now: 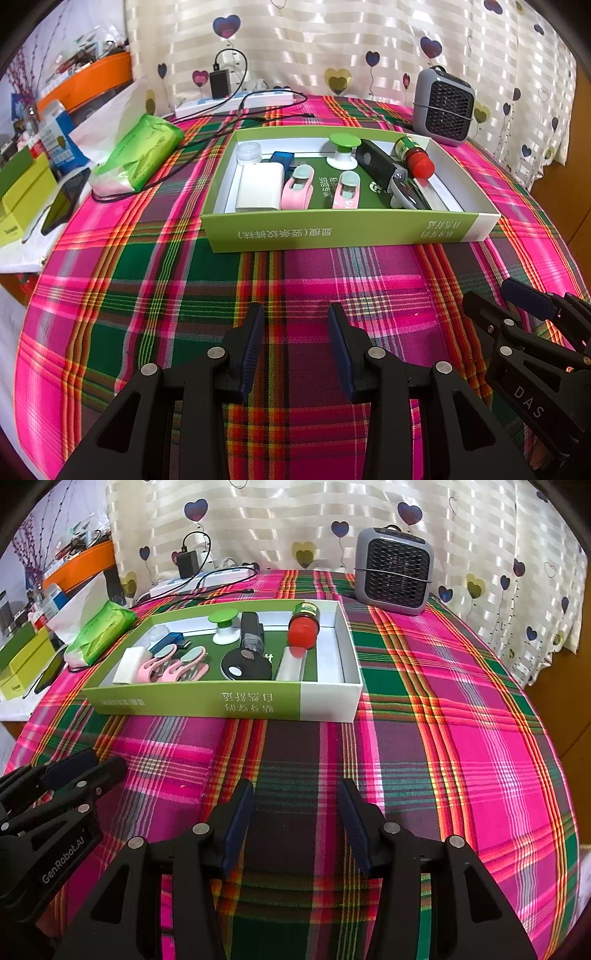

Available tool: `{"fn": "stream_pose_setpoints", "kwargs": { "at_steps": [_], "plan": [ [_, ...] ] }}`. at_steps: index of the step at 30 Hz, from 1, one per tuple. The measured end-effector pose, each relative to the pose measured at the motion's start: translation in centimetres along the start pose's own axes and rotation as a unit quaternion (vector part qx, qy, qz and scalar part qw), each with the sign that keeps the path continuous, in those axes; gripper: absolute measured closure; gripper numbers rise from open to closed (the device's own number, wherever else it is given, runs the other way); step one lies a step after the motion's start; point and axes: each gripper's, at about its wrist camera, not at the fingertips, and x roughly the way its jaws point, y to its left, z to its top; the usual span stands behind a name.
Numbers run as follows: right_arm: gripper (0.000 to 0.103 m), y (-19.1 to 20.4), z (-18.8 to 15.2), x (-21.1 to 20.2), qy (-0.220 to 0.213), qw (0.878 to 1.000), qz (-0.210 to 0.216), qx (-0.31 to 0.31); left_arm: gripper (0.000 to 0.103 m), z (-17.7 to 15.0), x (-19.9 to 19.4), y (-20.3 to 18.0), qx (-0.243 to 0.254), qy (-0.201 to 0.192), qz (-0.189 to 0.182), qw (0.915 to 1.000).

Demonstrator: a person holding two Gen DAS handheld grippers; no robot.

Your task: Organize rigid objects

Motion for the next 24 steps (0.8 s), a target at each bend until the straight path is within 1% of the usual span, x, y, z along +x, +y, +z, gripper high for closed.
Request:
{"fn": "stream_pose_setpoints", "kwargs": {
  "at_steps": [24],
  "plan": [
    [0.052, 0.16, 0.0, 0.06, 0.0, 1.0, 0.0, -0.001, 0.069, -0.04, -0.01, -0.07, 0.0, -0.001, 0.0, 1.0]
  ]
}}
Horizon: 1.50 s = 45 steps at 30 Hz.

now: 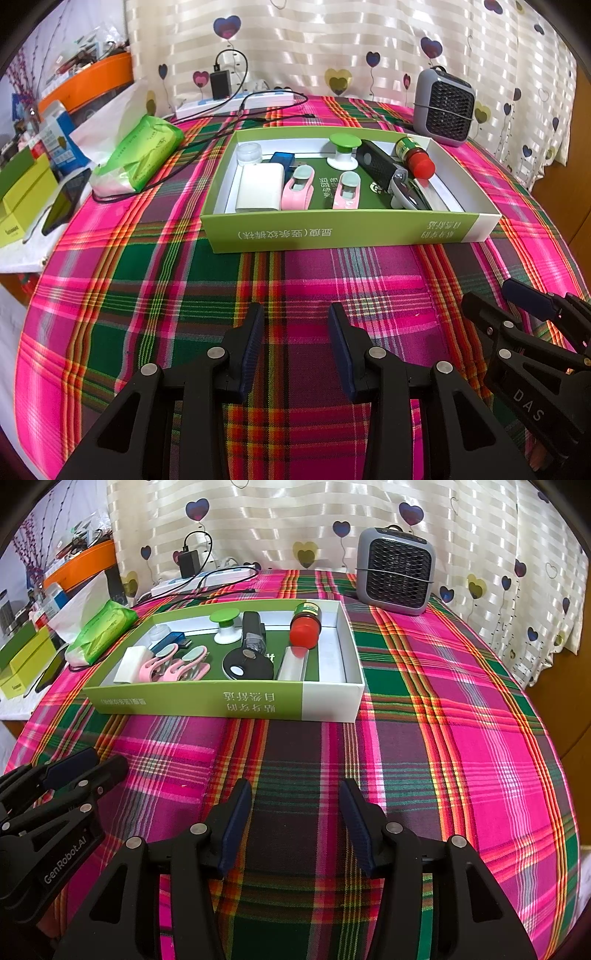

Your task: Organize rigid objects

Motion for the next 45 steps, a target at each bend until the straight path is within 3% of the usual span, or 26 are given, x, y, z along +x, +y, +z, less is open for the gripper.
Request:
{"fn": "stream_pose_setpoints", "kwargs": {
  "at_steps": [45],
  "plan": [
    [0.051, 0.39, 0.07, 0.13, 0.0, 1.0, 0.001, -0.002, 0.068, -0.07, 0.02, 0.02, 0.0, -0.001, 0.001, 1.0]
  ]
}}
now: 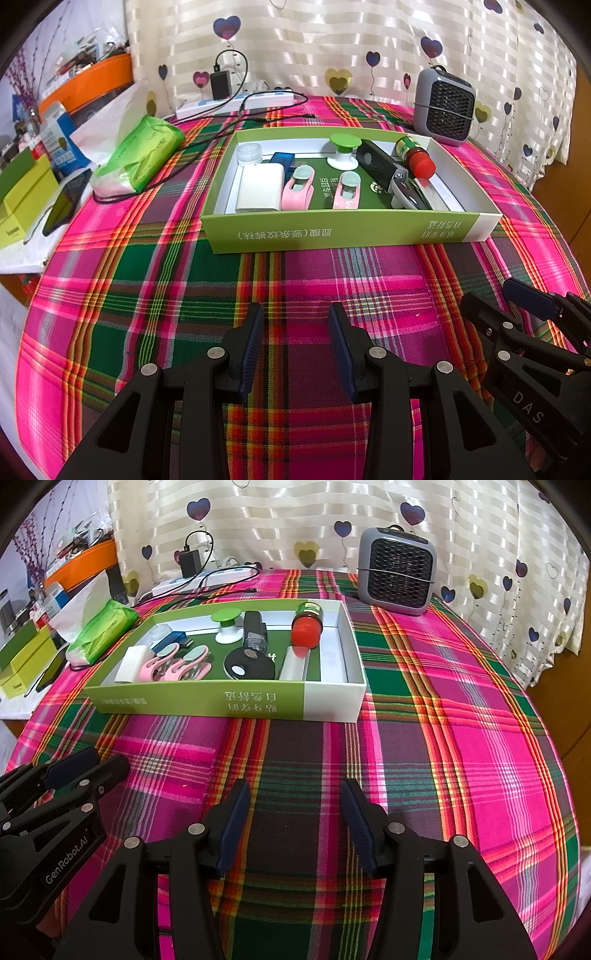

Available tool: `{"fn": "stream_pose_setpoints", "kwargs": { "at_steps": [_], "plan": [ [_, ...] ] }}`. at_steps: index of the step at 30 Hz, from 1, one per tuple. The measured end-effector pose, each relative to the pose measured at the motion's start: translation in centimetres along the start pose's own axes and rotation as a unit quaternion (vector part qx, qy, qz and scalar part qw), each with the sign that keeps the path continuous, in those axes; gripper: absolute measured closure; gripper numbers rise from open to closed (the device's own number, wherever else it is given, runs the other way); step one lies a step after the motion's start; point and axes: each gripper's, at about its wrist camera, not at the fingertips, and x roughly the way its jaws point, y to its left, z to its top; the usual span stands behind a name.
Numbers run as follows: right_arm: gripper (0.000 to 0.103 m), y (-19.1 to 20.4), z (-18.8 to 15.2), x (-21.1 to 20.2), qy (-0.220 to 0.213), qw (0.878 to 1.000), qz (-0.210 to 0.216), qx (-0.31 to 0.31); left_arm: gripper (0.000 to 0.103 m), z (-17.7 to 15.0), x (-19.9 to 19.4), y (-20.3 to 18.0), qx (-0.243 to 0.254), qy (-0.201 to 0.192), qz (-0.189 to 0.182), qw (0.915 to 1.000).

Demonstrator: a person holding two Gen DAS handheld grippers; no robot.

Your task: Organize rigid objects

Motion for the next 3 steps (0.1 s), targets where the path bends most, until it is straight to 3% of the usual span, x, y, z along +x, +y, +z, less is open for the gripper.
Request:
{"fn": "stream_pose_setpoints", "kwargs": {
  "at_steps": [3],
  "plan": [
    [0.051, 0.03, 0.0, 0.0, 0.0, 1.0, 0.0, 0.0, 0.068, 0.0, 0.01, -0.02, 0.0, 0.0, 0.0, 1.0]
  ]
}}
